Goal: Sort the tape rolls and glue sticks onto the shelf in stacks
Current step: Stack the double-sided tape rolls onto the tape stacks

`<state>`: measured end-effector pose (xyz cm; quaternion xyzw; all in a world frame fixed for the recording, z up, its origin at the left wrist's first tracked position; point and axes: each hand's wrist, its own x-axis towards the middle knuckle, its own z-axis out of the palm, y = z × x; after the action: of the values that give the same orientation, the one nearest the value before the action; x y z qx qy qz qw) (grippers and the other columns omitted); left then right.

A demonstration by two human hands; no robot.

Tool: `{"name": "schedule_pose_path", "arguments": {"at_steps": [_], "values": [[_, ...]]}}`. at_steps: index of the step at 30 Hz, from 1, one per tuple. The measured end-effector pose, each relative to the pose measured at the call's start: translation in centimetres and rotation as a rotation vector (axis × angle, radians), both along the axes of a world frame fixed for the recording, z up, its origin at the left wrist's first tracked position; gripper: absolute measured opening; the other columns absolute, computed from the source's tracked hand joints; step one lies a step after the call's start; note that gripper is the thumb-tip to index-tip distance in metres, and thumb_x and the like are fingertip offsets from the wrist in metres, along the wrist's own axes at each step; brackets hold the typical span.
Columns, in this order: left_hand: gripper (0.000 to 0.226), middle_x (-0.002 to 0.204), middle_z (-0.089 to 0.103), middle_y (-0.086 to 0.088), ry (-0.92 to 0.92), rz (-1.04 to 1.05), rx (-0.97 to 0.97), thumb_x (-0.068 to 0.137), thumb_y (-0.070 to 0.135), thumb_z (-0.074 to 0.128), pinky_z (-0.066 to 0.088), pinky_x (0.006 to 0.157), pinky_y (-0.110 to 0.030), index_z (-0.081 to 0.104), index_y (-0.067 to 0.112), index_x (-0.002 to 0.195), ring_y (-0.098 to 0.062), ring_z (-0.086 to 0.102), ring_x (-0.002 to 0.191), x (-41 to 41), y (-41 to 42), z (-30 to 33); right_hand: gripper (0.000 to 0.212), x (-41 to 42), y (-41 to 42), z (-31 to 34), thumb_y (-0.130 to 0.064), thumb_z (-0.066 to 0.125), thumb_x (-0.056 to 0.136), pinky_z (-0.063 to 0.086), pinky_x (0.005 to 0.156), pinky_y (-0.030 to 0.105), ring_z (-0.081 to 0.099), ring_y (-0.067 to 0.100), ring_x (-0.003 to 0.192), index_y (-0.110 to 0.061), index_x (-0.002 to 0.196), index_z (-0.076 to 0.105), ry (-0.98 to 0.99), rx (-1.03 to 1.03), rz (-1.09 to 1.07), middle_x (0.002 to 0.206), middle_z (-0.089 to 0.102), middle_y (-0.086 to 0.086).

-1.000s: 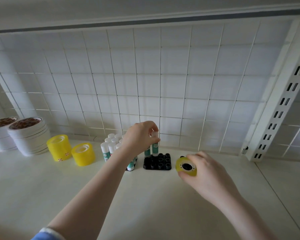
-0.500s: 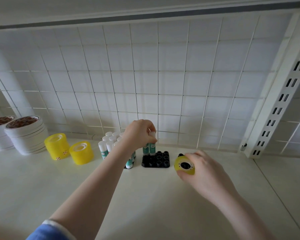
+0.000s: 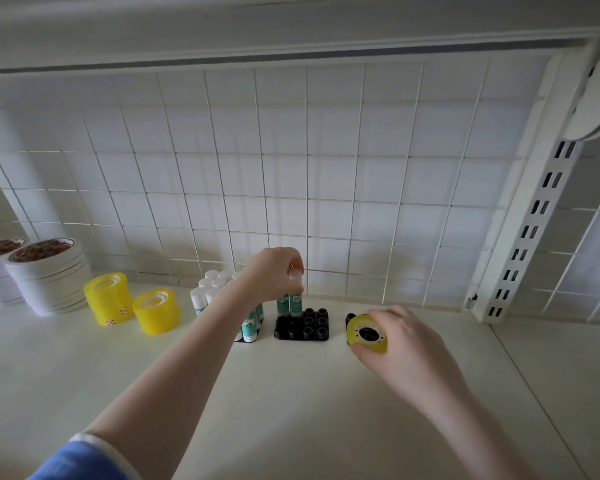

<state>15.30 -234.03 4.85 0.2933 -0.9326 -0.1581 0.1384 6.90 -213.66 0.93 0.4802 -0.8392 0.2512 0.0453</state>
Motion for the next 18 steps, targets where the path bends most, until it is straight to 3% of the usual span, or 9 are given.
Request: {"name": "schedule_pose_path", "arguments": {"at_steps": [10, 15, 18], "values": [[0.027, 0.089, 0.055, 0.008, -0.004, -0.040, 0.014, 0.077, 0.018, 0.066, 0.039, 0.063, -0.019, 0.061, 0.017, 0.104, -0.014, 0.053, 0.085, 0.3, 0.0, 0.3, 0.042, -0.1, 0.3, 0.1, -0.049, 0.055, 0.086, 0.043, 0.080, 0.024, 0.053, 0.014, 0.100, -0.024, 0.120, 0.055, 0.005, -0.015, 0.014, 0.113, 0.051, -0.008], [0.043, 0.112, 0.060, 0.003, 0.008, -0.038, -0.002, 0.076, 0.025, 0.072, 0.046, 0.089, -0.033, 0.058, 0.021, 0.116, -0.016, 0.055, 0.102, 1.0, 0.2, 0.8, 0.040, 0.0, 0.4, 0.8, -0.050, 0.057, 0.084, 0.043, 0.077, 0.026, 0.054, 0.016, 0.096, -0.023, 0.114, 0.057, 0.029, -0.036, 0.004, 0.105, 0.049, -0.007], [0.038, 0.118, 0.058, 0.002, 0.090, 0.011, -0.148, 0.083, 0.026, 0.066, 0.043, 0.091, -0.032, 0.056, 0.020, 0.119, -0.017, 0.052, 0.109, 2.6, 1.1, 1.7, 0.040, 0.2, 0.3, 1.6, -0.049, 0.056, 0.085, 0.041, 0.076, 0.024, 0.053, 0.016, 0.096, -0.024, 0.116, 0.056, 0.064, -0.064, 0.032, 0.107, 0.049, -0.008]]}}
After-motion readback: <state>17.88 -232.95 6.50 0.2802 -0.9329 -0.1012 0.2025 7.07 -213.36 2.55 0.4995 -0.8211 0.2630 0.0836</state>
